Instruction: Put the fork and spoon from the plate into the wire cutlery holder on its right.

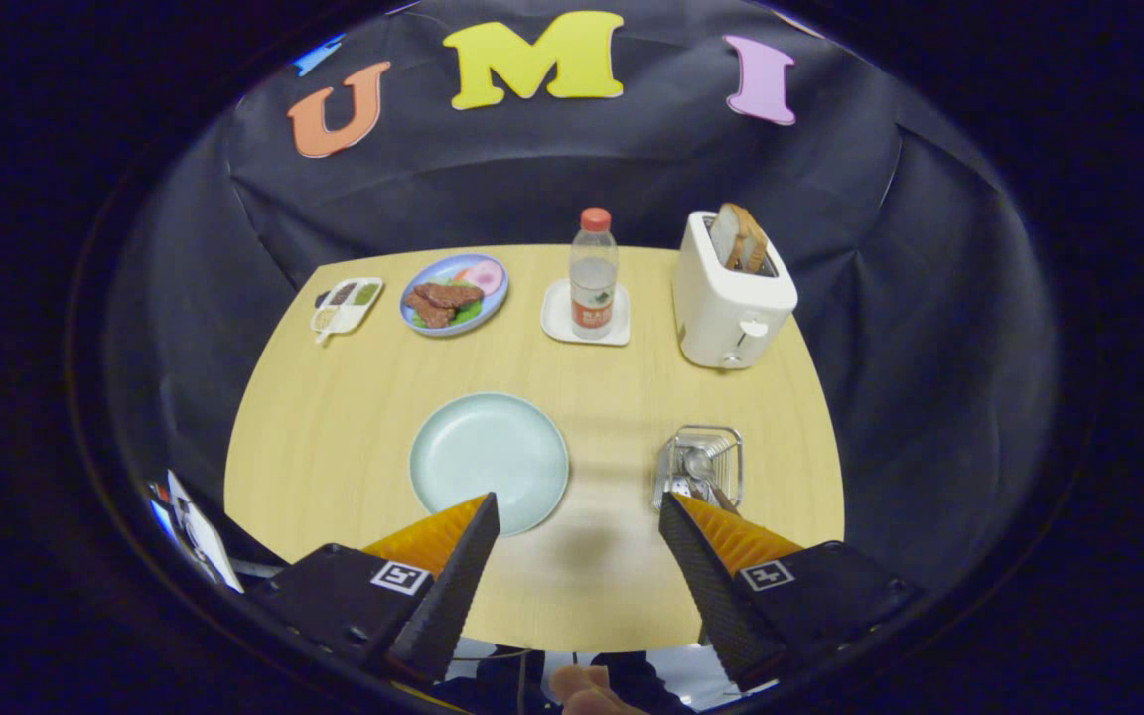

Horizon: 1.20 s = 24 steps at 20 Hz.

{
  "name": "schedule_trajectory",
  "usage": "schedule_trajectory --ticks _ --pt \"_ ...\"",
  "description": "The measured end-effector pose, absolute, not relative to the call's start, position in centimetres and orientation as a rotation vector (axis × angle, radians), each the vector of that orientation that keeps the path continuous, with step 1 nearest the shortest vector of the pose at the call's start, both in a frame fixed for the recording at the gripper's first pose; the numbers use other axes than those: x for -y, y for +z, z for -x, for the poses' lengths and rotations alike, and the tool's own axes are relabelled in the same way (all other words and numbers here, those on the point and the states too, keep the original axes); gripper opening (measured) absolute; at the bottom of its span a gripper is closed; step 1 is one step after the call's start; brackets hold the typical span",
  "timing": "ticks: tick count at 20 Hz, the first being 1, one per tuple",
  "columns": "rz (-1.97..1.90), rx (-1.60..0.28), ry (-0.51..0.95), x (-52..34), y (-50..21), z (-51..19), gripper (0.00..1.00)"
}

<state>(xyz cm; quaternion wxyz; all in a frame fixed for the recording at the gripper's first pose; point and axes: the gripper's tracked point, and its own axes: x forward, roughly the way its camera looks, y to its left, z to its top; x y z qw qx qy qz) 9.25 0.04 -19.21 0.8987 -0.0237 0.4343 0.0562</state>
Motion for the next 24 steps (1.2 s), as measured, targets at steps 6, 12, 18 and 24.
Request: schedule_trajectory --ticks 6,12,18,24 --pt "0.029 -0.633 0.110 -3.1 -13.9 -8.3 0.98" --pt "0.011 -0.329 0.098 -3.7 -8.9 -6.2 0.97" --pt "0.019 -0.019 0.074 -2.6 -5.4 -0.9 0.96" --pt "0.031 0.111 0.084 -1.8 -3.7 1.9 0.95"
